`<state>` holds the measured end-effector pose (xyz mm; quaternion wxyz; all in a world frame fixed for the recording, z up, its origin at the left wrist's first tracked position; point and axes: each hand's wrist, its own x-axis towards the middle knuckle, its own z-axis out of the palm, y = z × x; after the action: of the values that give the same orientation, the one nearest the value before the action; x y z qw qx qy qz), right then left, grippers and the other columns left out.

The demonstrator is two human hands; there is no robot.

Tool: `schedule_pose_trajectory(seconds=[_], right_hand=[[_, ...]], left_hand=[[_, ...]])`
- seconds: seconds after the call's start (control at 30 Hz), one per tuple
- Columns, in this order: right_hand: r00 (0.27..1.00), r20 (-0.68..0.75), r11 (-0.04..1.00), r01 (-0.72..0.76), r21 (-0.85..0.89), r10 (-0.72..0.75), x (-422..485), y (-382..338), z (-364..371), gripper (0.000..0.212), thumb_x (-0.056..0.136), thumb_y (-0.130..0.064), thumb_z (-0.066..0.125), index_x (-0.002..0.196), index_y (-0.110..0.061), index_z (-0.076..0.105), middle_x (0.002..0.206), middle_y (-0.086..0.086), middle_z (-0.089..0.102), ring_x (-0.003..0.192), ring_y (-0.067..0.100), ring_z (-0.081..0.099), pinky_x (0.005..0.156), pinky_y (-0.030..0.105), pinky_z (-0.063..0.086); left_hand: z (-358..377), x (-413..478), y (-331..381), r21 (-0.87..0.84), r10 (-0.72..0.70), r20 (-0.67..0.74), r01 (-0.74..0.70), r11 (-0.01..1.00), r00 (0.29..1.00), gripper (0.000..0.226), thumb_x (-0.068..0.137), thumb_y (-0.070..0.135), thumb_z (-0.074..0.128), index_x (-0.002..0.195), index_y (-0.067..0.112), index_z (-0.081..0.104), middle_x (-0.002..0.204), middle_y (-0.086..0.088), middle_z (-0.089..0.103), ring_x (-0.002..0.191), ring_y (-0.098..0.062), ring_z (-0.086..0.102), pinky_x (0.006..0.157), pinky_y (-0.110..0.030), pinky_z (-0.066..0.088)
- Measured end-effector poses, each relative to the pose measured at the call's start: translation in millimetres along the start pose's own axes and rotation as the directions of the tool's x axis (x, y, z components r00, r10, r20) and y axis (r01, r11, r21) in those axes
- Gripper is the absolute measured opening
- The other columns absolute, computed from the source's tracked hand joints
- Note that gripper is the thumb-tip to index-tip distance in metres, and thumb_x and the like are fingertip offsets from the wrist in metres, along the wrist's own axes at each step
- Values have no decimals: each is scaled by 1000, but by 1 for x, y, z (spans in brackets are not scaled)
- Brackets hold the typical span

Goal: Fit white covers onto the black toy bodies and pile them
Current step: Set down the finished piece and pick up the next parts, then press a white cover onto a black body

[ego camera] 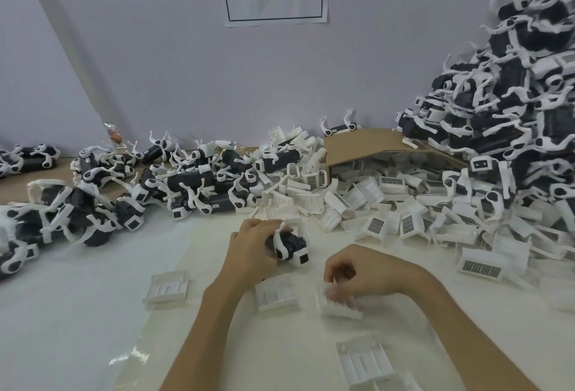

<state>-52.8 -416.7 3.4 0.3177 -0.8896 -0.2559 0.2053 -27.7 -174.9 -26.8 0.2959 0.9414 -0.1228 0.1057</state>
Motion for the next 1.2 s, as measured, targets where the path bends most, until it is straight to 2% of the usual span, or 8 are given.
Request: schedule_pose_trajectory(seconds=[0.13, 0.3, 0.43, 0.53, 0.73, 0.93, 1.1, 1.2], right_hand=[[970, -241, 977, 34, 213, 19, 3, 2, 1, 14, 99, -18, 61, 87, -18, 55, 79, -7, 67, 65, 6, 62, 67, 24, 49], [969, -243, 874, 91, 477, 32, -2, -4, -1, 6, 104, -14, 52, 100, -10, 54, 80, 11, 68, 61, 17, 63, 61, 29, 53], [977, 108, 801, 84, 592, -182, -21, -13, -13, 11, 104, -12, 50, 106, -10, 61, 74, 8, 60, 59, 18, 63, 51, 27, 53], [854, 384, 770, 30, 637, -350, -32, -30, -13, 15, 103, -6, 46, 104, -12, 59, 75, 10, 65, 65, 21, 71, 58, 31, 60], [626, 654, 844, 12, 536, -424, -30, -64, 14, 19, 103, 1, 39, 106, -10, 54, 72, 28, 57, 64, 19, 72, 55, 33, 60], [723, 645, 932, -5, 361, -246, -46, -69, -6, 16, 107, -10, 40, 100, -14, 54, 84, 19, 66, 71, 25, 73, 60, 36, 60], [759, 651, 970, -172, 172, 20, -69, -51, -9, 12, 105, -14, 46, 106, -9, 56, 103, 22, 72, 93, 34, 71, 66, 36, 62], [899, 429, 965, -183, 187, 87, -67, -41, -5, 12, 104, -15, 49, 95, -12, 57, 98, 14, 74, 90, 19, 71, 68, 30, 58]], left_hand=[[5, 1, 2, 92, 61, -145, -48, 995, 988, 49, 87, 19, 71, 131, 39, 63, 130, 22, 63, 119, -15, 45, 89, -31, 31], [0, 1, 14, -63, -39, -359, 17, 998, 933, 42, 84, 36, 78, 124, 36, 68, 94, 12, 68, 98, -18, 59, 70, -29, 41], [-4, -1, 18, -204, -86, -488, -17, 979, 869, 44, 83, 35, 81, 125, 34, 68, 93, 10, 70, 87, -19, 65, 64, -23, 39], [-4, 0, 18, -262, -123, -512, -18, 965, 850, 43, 83, 33, 81, 124, 32, 68, 99, 5, 72, 88, -24, 65, 68, -29, 42], [-3, -2, 17, -314, -143, -520, -32, 949, 842, 44, 82, 28, 82, 123, 30, 68, 100, 6, 72, 92, -26, 65, 79, -40, 52], [-4, -2, 14, -338, -156, -540, -43, 940, 827, 41, 83, 31, 80, 122, 30, 68, 89, 14, 66, 86, -28, 65, 75, -33, 47], [-4, -1, 15, -398, -189, -535, -49, 916, 823, 42, 84, 32, 80, 124, 30, 67, 95, 7, 67, 92, -28, 66, 85, -42, 53], [-3, -1, 16, -376, -162, -544, -67, 924, 823, 40, 83, 30, 81, 122, 28, 68, 94, 9, 67, 93, -25, 64, 82, -40, 52]])
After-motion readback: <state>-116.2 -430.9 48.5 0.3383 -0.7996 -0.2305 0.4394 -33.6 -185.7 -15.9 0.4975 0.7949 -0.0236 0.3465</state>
